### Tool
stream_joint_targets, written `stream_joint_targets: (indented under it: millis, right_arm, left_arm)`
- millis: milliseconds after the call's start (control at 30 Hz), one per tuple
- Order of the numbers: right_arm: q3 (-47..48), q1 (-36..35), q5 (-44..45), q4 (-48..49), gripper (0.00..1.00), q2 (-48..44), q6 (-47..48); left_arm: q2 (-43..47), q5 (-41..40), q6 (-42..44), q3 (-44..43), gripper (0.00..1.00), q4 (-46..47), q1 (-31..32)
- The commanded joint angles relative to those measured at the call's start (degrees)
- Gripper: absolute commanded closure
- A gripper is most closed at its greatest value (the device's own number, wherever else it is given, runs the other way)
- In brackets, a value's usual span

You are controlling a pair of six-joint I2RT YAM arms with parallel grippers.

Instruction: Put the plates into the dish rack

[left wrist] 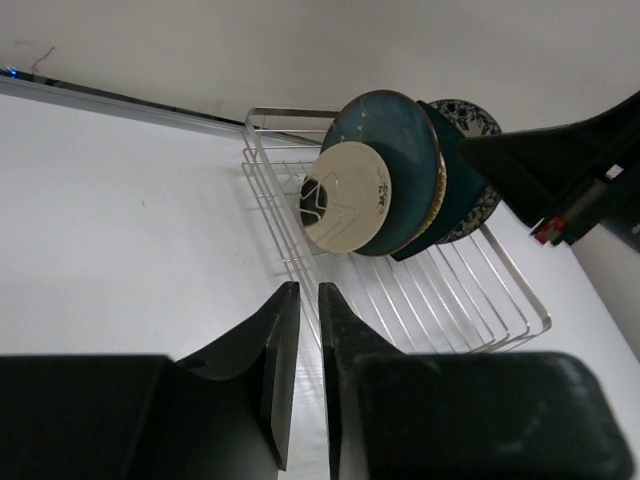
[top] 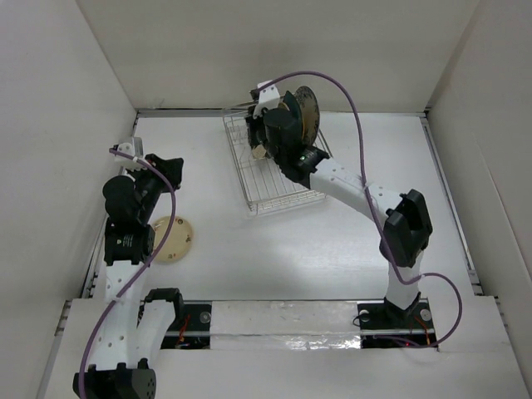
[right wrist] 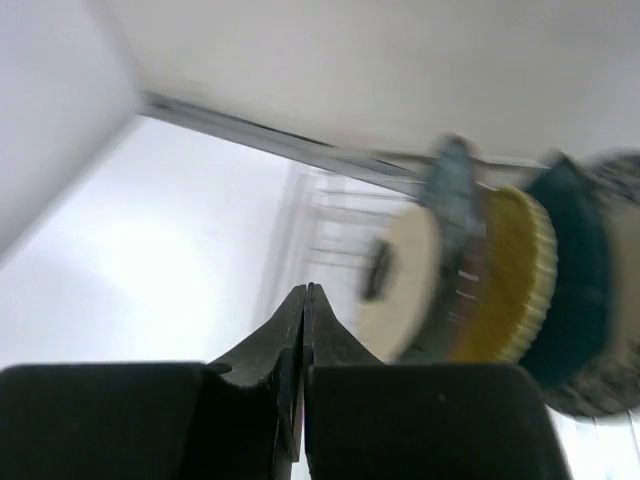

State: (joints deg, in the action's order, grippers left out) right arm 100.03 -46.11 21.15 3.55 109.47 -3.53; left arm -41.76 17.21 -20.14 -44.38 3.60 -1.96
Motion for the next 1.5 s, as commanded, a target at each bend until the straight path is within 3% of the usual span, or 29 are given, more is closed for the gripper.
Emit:
stream_joint_targets:
  millis: [0, 67, 233, 333, 367, 467, 633, 1033, 1167, 1300, 1467]
  right_arm:
    - [-2.12, -5.21, -18.31, 2.86, 1.0, 2.58, -1.38]
    - [-1.07, -7.06, -25.92, 2.69, 1.0, 4.69, -2.53]
    - [1.39, -10.49, -31.16, 1.9, 1.0, 10.75, -5.78]
    - [3.59, -12.16, -33.71, 0.93, 0.81, 14.0, -7.36]
    - [4.29, -12.16, -34.24, 0.32, 0.63, 15.06, -8.06]
    - [7.72, -12.16, -35.65, -1.79, 0.45, 19.44, -10.7]
    - [12.29, -12.16, -39.16, -3.38, 0.42, 26.05, -13.51]
    - [20.11, -12.69, -44.78, -7.42, 0.52, 36.68, -17.56]
    - [21.08, -12.69, -47.16, -7.16, 0.68, 38.45, -19.23]
    - [20.56, -12.69, -47.52, -5.76, 1.0, 37.67, -20.46]
    - [15.21, -12.69, -43.84, 1.36, 1.0, 30.29, -20.91]
  left_arm:
    - [2.38, 0.54, 0.01, -0.62, 0.92, 3.35, 0.02]
    - [3.78, 0.02, 0.1, -0.44, 1.0, 3.7, 0.02]
    - [6.77, -2.09, 0.45, -0.01, 1.0, 4.57, 0.02]
    - [8.18, -2.53, 0.54, 0.35, 1.0, 5.1, 0.02]
    - [8.44, -2.53, 0.72, 0.43, 1.0, 5.28, 0.02]
    - [8.19, -2.27, 0.81, 0.44, 0.87, 5.28, 0.02]
    - [7.92, -1.65, 0.98, 0.35, 0.77, 5.28, 0.02]
    - [7.92, -1.39, 0.98, 0.26, 0.74, 5.02, 0.02]
    - [8.18, -1.48, 0.98, 0.26, 0.74, 4.93, 0.02]
    - [8.8, -1.92, 0.98, 0.17, 0.74, 4.84, 0.02]
    - [9.76, -2.97, 1.42, -0.18, 0.73, 4.32, 0.02]
